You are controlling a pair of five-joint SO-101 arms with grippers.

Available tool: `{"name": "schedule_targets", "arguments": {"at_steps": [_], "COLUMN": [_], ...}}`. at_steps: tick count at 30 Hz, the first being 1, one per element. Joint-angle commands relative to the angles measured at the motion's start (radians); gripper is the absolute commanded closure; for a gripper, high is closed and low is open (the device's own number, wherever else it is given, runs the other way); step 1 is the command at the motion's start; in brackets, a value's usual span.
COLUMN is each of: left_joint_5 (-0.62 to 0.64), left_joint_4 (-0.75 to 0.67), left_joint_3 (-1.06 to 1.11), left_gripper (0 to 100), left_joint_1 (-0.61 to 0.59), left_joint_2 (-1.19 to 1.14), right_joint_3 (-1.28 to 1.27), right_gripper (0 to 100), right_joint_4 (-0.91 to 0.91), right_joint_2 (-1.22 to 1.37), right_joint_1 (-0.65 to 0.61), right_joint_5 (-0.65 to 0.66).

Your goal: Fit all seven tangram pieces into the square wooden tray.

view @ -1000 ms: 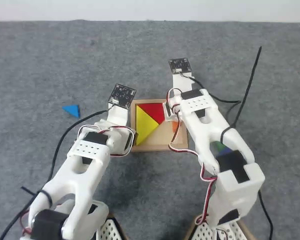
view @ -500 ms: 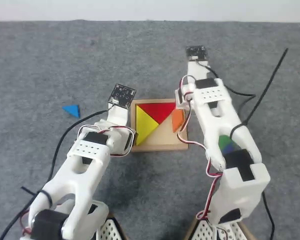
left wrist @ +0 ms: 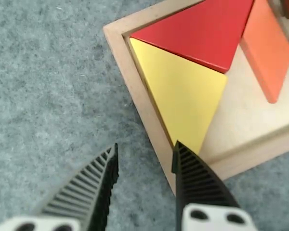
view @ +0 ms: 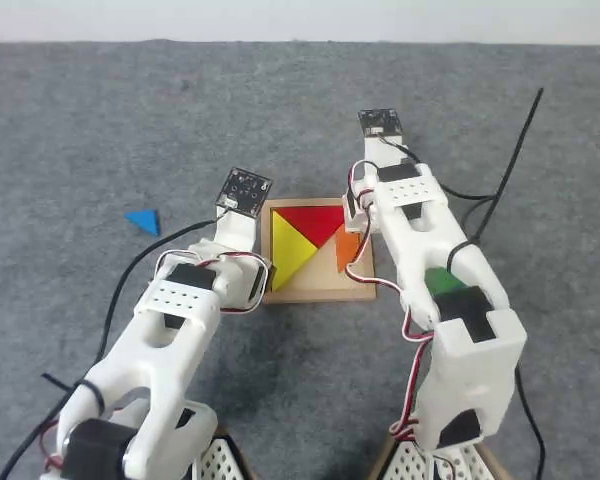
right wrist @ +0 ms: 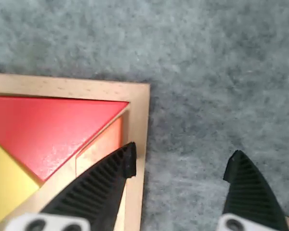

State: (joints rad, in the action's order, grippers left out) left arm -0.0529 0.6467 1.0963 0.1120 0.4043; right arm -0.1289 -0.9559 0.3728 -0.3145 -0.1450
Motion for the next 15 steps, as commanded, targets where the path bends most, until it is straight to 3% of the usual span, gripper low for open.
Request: {"name": "schedule_targets", "arguments": {"at_steps": [1,10,15], "left_joint_5": [-0.005,-0.005,-0.006], "left_joint_4": [-0.02,-0.02,-0.02], "left_joint_3": [-0.007,-0.007,-0.007], "left_gripper": [82,82,82], "left_joint_1": [0.005,0.005,0.005], "left_joint_2": [0.037,0.037,0.037], "right_joint_3": [0.054,0.127,0.035], "right_gripper": [68.8,68.8,68.8], "right_joint_4": [-0.019,-0.113,-0.116], "right_joint_2": [-0.002,-0.14,-0.193], "right_joint_1": [-0.035,0.042,-0.012], "right_joint_5": [-0.005,-0.005,-0.005]}}
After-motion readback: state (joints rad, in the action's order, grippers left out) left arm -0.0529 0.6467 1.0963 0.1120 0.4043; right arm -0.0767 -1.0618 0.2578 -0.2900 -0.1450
